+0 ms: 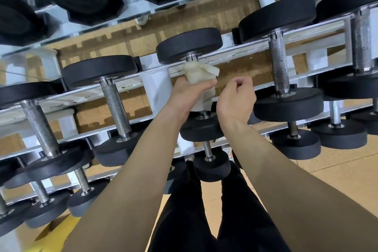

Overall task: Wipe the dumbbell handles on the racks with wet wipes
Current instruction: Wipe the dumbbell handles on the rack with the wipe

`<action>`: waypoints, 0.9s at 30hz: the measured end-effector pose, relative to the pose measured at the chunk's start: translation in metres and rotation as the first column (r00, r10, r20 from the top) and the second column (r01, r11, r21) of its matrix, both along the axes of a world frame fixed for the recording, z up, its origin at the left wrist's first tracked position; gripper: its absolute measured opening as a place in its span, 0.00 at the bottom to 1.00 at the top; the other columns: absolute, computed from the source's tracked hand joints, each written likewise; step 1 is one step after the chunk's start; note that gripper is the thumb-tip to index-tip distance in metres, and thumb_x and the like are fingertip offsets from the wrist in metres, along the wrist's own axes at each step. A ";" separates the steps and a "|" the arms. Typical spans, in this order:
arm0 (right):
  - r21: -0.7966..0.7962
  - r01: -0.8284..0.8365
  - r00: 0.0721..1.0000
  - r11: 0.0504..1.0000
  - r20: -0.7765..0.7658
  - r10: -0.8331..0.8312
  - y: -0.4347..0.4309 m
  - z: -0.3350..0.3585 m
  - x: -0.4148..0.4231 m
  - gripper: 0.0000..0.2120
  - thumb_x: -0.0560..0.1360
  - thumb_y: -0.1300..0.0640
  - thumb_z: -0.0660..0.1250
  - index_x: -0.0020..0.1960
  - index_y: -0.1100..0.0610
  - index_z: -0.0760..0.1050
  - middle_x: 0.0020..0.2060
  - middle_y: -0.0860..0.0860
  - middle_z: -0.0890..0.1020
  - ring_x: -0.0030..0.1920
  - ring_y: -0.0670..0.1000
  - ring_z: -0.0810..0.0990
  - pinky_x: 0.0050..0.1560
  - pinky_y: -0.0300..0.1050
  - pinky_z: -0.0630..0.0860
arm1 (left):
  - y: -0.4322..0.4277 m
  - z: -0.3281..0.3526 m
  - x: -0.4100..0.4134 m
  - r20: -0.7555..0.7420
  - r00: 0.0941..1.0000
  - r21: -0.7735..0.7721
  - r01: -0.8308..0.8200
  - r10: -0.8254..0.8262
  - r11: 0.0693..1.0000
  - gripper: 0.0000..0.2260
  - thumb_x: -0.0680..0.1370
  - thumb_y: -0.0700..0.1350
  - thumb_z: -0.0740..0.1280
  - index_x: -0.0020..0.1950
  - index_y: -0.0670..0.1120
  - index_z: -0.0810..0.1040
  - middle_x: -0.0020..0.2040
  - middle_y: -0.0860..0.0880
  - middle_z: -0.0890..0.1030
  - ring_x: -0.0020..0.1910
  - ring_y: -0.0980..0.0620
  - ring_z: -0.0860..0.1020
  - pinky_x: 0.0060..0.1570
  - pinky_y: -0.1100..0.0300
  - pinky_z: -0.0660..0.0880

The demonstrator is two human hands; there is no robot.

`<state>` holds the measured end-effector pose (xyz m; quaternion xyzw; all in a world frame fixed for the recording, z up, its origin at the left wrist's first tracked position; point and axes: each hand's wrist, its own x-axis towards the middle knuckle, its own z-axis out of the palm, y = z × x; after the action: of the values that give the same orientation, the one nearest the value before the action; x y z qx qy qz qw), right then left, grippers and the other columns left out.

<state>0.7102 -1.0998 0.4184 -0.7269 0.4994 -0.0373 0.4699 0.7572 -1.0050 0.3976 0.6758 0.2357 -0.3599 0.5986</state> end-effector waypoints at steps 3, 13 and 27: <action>0.006 -0.005 1.000 1.000 -0.003 0.005 -0.001 -0.001 -0.001 0.08 0.80 0.58 0.57 0.45 0.48 0.70 0.48 0.51 0.80 0.49 0.53 0.79 0.47 0.47 0.74 | -0.002 -0.010 0.000 -0.059 0.998 -0.083 0.029 -0.034 0.996 0.20 0.65 0.48 0.83 0.53 0.44 0.83 0.48 0.45 0.87 0.49 0.45 0.86 0.53 0.50 0.82; 0.003 -0.036 0.999 0.999 -0.034 0.036 -0.001 -0.002 0.001 0.08 0.79 0.57 0.56 0.44 0.47 0.69 0.46 0.50 0.80 0.50 0.55 0.80 0.48 0.51 0.78 | 0.047 -0.015 0.004 -0.021 0.919 -0.026 0.392 -0.393 0.919 0.31 0.62 0.48 0.85 0.62 0.46 0.80 0.55 0.50 0.85 0.57 0.50 0.82 0.63 0.52 0.77; 0.033 0.000 0.999 0.999 0.033 -0.002 -0.001 0.002 -0.002 0.09 0.76 0.51 0.54 0.45 0.52 0.72 0.44 0.50 0.79 0.48 0.54 0.77 0.48 0.49 0.72 | -0.005 -0.006 0.003 -0.334 0.940 -0.414 -0.079 -0.071 0.907 0.06 0.67 0.46 0.77 0.38 0.47 0.82 0.34 0.49 0.82 0.34 0.52 0.81 0.38 0.58 0.79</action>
<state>0.7086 -1.1009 0.4200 -0.7182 0.4925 -0.0414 0.4898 0.7599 -1.0103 0.3912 0.4572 0.2538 -0.5126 0.6811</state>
